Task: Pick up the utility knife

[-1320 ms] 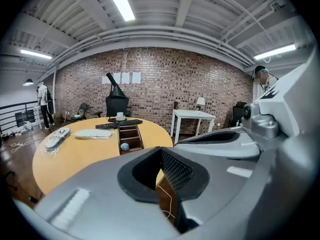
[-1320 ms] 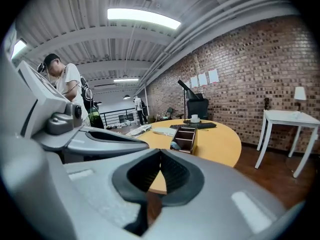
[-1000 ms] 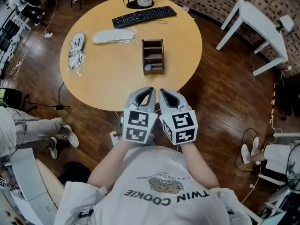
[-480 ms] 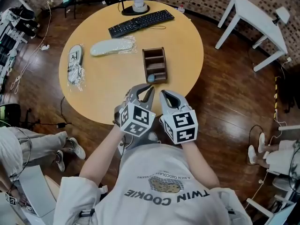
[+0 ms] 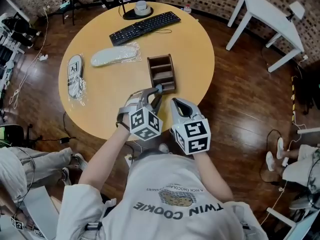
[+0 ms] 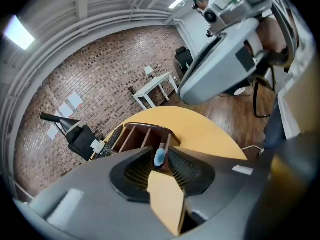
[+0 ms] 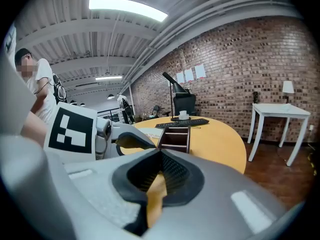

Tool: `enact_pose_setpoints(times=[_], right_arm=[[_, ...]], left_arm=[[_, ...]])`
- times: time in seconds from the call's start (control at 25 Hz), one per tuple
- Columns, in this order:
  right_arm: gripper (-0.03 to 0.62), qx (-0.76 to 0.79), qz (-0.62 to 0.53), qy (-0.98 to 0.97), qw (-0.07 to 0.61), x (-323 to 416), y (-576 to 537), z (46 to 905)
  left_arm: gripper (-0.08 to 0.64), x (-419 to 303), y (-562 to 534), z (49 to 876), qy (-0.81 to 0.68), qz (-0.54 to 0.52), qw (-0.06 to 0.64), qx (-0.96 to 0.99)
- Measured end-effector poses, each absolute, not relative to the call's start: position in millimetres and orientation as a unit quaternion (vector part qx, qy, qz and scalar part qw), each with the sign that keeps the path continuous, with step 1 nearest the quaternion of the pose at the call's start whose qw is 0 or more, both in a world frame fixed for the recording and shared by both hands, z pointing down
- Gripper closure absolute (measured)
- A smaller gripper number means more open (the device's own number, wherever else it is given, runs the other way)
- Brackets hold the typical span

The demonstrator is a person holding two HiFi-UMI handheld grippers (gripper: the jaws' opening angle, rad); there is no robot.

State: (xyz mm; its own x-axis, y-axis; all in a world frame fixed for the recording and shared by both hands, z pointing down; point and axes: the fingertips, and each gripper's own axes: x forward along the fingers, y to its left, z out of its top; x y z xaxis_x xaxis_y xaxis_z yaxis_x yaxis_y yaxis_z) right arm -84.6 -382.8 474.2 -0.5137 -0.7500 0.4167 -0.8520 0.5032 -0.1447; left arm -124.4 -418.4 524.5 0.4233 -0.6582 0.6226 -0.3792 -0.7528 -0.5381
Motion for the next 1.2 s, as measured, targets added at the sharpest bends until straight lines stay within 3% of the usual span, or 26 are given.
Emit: enact_pose_setpoints(times=[0.44, 0.56, 1.2], right_arm=[[0.591, 0.470, 0.171, -0.853, 0.150, -85, -390, 482], [0.591, 0.473, 0.171, -0.851, 0.149, -81, -390, 485], [0.591, 0.457, 0.173, -0.859, 0.151, -70, -373, 472]], left_arm=[[0.446, -120, -438, 561, 0.267, -0.515, 0.232, -0.781], [0.483, -121, -442, 564, 0.264, -0.522, 0.242, -0.774], [0.489, -105, -424, 520, 0.289, -0.490, 0.223, -0.792]])
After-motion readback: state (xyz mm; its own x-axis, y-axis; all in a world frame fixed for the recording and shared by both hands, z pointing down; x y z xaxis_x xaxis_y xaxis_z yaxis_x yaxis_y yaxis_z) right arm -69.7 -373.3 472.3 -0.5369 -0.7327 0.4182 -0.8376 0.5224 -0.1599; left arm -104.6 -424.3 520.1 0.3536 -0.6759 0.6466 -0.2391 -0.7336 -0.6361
